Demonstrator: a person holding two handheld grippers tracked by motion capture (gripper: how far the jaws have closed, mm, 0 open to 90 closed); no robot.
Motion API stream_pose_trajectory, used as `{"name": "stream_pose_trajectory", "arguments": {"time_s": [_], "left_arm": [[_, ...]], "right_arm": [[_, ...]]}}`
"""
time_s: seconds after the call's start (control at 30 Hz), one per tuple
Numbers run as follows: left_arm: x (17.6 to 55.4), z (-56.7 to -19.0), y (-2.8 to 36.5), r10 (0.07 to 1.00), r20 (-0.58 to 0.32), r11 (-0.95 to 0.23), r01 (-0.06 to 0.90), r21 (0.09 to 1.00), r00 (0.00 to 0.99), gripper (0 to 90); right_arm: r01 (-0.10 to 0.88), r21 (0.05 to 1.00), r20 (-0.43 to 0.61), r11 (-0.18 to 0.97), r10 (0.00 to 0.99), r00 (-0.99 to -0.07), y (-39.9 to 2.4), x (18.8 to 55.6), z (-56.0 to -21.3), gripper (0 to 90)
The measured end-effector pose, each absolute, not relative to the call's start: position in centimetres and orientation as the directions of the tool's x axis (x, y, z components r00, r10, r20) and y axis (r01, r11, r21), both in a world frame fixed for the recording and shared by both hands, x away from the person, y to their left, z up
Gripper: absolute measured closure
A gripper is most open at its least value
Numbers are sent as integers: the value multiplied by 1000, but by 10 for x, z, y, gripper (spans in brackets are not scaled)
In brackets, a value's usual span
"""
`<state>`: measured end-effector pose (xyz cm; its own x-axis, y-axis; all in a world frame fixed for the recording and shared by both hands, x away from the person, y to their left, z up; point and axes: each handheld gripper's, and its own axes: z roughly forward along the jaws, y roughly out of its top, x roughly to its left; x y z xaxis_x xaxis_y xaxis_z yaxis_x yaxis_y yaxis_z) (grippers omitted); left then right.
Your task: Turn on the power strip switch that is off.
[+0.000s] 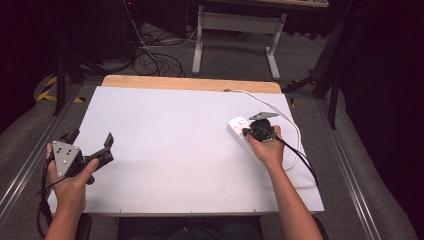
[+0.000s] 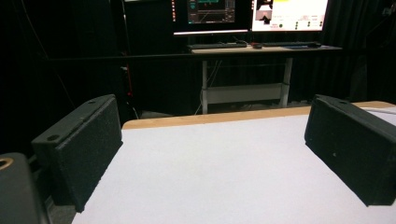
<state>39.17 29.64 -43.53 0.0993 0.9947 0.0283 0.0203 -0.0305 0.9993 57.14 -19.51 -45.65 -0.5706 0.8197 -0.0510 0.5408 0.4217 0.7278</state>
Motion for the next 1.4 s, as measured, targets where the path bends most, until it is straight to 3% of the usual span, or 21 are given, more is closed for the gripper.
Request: {"name": "stream_pose_trajectory", "arguments": {"time_s": [0.5, 1.4], "left_arm": [[394, -435, 295, 994, 29, -32, 22, 999, 108, 45], [397, -436, 294, 993, 24, -27, 27, 999, 117, 45]], "right_arm": [[524, 744, -58, 413, 822, -566, -198, 573, -454, 900], [263, 947, 25, 184, 775, -631, -237, 520, -402, 900]]}}
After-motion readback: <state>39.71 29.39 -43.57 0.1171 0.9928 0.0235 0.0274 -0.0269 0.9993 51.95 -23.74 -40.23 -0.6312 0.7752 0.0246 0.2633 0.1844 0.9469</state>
